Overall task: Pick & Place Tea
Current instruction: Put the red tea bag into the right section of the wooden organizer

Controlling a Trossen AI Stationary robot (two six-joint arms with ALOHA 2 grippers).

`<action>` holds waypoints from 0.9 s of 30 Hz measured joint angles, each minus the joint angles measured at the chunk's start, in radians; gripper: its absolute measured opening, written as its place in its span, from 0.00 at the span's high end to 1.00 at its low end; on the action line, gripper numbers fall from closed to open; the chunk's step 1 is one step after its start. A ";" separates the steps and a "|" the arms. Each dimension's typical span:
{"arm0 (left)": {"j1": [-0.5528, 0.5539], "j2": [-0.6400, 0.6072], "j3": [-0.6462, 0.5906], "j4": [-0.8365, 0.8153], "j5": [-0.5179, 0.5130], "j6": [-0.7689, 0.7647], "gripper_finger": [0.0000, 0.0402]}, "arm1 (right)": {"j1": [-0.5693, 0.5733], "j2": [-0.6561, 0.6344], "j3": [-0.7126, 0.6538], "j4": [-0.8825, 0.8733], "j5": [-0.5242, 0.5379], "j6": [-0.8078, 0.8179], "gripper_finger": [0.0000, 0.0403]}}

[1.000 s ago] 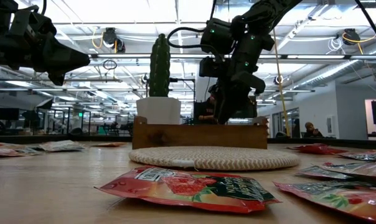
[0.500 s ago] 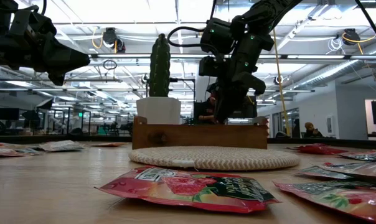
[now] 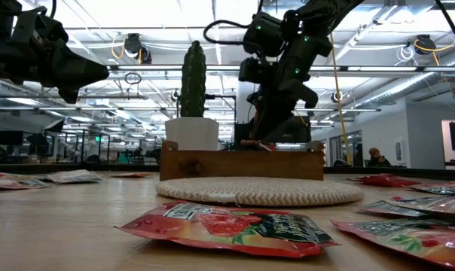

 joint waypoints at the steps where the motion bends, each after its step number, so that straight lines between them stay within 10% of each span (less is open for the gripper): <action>1: 0.000 0.000 0.000 0.000 0.000 0.000 0.87 | 0.001 -0.008 0.000 0.007 0.001 -0.001 1.00; 27: 0.000 0.000 0.000 0.000 0.000 0.000 0.87 | 0.241 -0.048 -0.002 -0.085 0.586 0.425 1.00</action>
